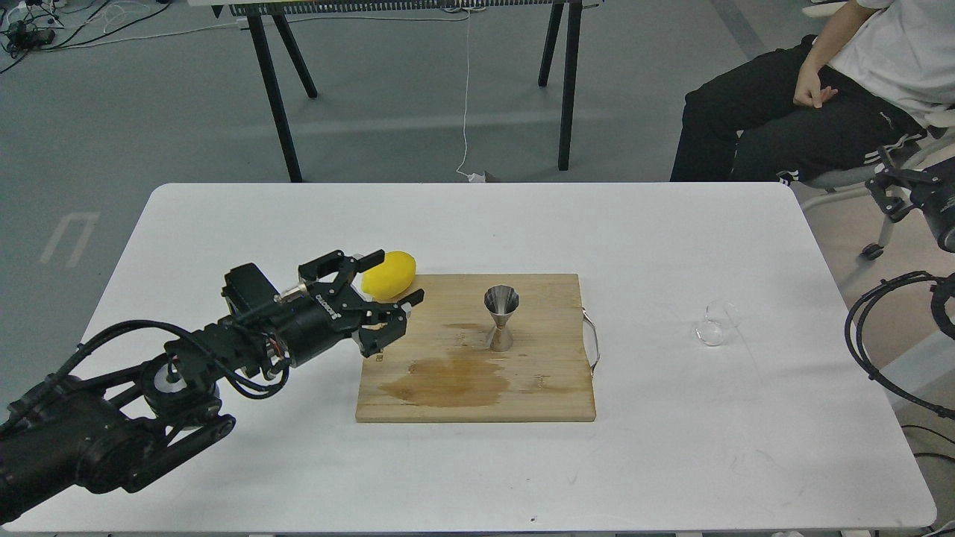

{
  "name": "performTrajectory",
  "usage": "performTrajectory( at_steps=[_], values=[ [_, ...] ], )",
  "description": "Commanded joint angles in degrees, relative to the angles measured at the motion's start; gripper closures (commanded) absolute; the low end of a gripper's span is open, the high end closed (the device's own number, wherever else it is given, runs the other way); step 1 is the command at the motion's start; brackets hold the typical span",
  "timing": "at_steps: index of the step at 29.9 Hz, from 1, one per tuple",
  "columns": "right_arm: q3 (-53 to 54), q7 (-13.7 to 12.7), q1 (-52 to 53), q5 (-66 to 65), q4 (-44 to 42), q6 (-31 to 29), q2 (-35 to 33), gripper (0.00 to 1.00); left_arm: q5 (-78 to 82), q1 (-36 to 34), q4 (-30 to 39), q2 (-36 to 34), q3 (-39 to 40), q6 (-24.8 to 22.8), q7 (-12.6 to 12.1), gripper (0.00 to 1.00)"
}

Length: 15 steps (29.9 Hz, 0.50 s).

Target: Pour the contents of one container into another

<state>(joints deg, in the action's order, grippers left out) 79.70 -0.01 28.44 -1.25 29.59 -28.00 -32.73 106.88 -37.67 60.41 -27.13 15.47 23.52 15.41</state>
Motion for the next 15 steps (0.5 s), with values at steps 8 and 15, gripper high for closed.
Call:
performTrajectory(
  at_steps=[8, 15],
  values=[
    [0.45, -8.08, -17.34, 23.92, 18.98, 0.00, -0.67, 0.01, -52.53, -0.21, 0.50, 1.82, 15.53, -13.84, 11.04, 0.04],
    [0.54, -3.78, -30.53, 24.19, 32.00, 0.00, 2.31, 0.01, -77.92, -0.03, -7.38, 3.57, 28.37, -28.42, 10.51, 0.01]
  ],
)
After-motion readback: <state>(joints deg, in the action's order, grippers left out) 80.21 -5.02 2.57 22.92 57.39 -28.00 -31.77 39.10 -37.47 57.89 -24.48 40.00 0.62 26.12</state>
